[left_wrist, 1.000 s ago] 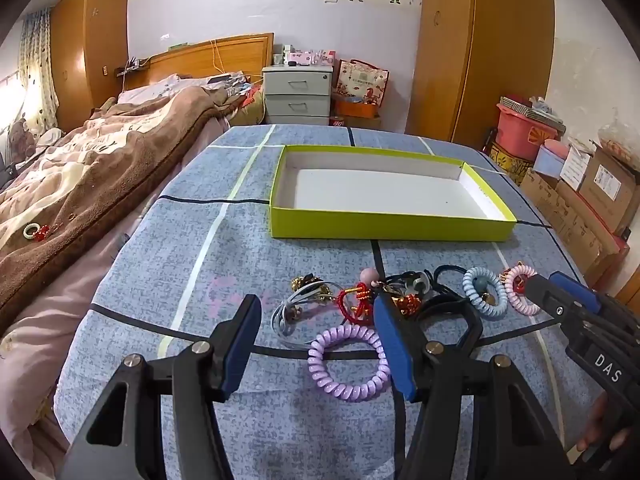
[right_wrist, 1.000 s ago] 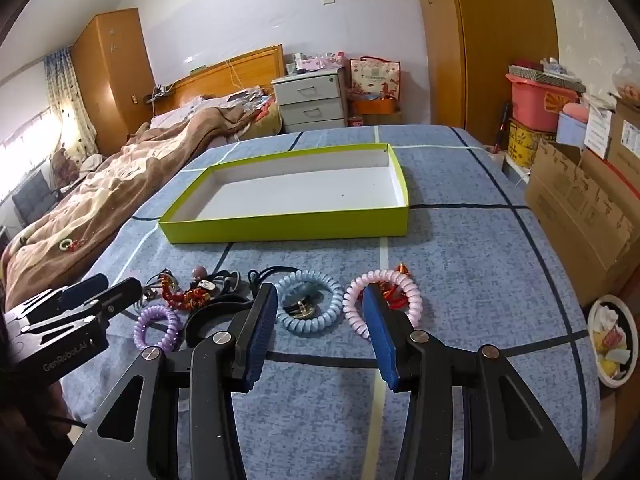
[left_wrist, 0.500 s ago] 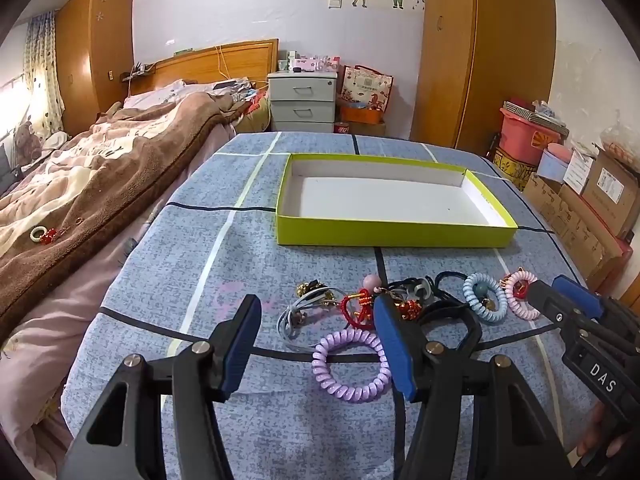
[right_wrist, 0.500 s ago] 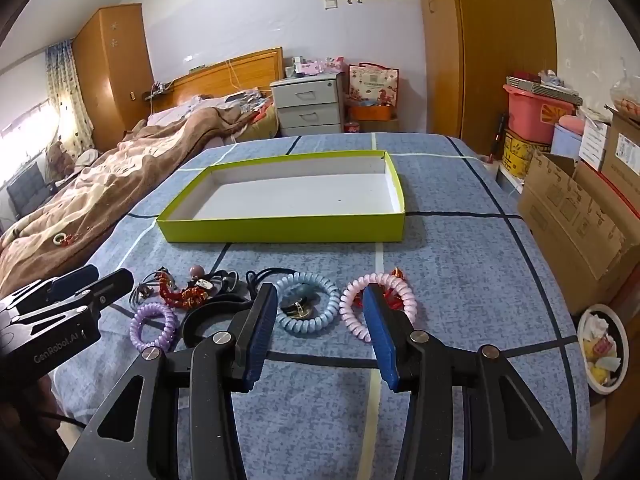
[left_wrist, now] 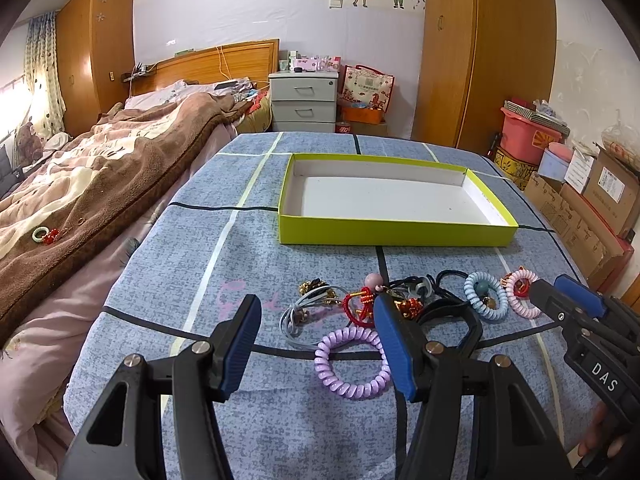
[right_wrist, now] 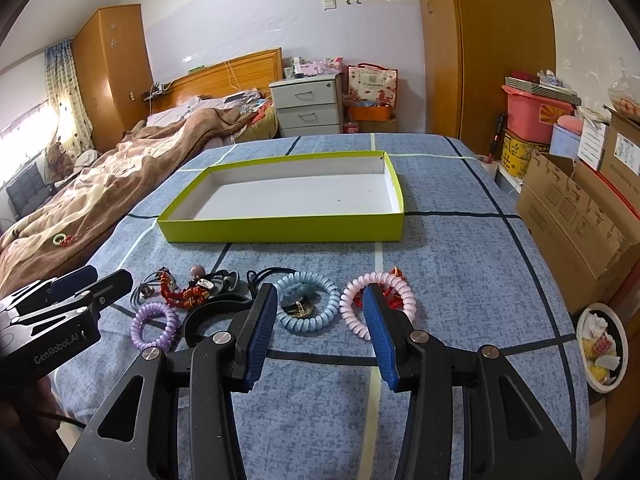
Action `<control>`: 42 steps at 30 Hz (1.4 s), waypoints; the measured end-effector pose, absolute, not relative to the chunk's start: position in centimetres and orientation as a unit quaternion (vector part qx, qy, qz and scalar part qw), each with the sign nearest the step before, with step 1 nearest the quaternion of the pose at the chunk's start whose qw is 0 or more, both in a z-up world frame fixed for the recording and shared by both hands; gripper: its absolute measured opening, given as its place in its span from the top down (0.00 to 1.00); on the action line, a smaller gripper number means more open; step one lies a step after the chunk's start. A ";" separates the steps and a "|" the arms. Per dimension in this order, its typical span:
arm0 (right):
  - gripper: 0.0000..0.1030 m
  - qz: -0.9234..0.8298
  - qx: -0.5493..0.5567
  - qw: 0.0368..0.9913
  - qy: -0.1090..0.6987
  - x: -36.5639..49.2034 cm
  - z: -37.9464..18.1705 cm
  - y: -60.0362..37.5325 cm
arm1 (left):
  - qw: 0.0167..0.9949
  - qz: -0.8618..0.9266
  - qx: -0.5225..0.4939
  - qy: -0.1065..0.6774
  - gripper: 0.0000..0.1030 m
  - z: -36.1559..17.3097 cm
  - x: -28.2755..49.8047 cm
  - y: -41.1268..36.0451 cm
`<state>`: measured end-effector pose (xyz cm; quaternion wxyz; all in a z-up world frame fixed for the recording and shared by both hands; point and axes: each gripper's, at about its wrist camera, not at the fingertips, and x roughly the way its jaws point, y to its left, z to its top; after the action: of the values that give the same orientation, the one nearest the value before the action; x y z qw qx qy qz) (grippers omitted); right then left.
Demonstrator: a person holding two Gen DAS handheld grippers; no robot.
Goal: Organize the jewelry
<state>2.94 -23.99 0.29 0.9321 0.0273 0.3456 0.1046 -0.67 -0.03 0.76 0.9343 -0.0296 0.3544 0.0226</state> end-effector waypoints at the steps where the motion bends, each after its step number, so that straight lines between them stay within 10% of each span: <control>1: 0.56 0.104 0.027 0.932 0.345 2.9 0.3 -24.0 | 0.934 0.022 -0.030 0.355 0.41 0.7 -0.6 0.0; 42: 0.56 0.099 0.030 0.934 0.342 2.6 0.5 -24.2 | 0.932 0.025 -0.028 0.360 0.41 0.8 -0.9 0.4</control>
<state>2.56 -24.25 0.54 0.9339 0.0304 0.3423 0.0986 -0.86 0.45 0.82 0.9321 -0.0276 0.3604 0.0254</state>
